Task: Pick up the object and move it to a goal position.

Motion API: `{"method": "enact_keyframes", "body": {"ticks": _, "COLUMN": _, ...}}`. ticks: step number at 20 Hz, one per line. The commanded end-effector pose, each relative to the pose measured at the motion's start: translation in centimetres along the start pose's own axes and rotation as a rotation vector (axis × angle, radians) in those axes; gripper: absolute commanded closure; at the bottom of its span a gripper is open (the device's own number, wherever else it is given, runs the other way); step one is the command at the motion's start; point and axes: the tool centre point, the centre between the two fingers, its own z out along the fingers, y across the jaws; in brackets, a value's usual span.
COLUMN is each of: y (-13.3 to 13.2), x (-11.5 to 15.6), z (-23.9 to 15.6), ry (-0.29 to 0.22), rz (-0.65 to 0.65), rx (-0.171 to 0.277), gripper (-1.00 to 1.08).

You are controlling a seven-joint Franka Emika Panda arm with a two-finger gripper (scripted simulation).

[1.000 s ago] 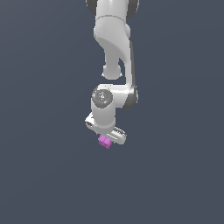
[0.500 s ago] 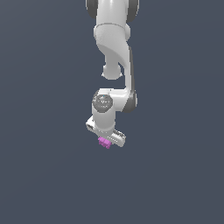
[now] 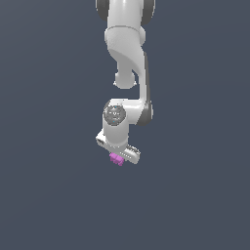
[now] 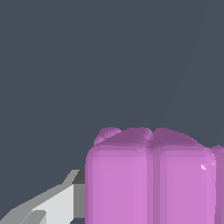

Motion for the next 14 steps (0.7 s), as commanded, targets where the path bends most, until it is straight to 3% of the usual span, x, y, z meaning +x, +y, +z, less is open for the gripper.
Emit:
{"method": "enact_keyframes", "body": {"ticks": 1, "y": 0.1, "x": 0.2, "z": -0.3, "ry": 0.003, "rz": 0.001, "rx": 0.001, "gripper": 1.08}}
{"method": "enact_keyframes", "body": {"ticks": 8, "y": 1.1, "x": 2.2, "z": -4.4, "ry": 0.039, "rz": 0.015, "rx": 0.017, "gripper": 1.08}}
{"method": "enact_keyframes", "body": {"ticks": 14, "y": 3.1, "x": 5.4, "z": -12.0, "ry": 0.106, "rz": 0.039, "rx": 0.047, "gripper": 1.08}}
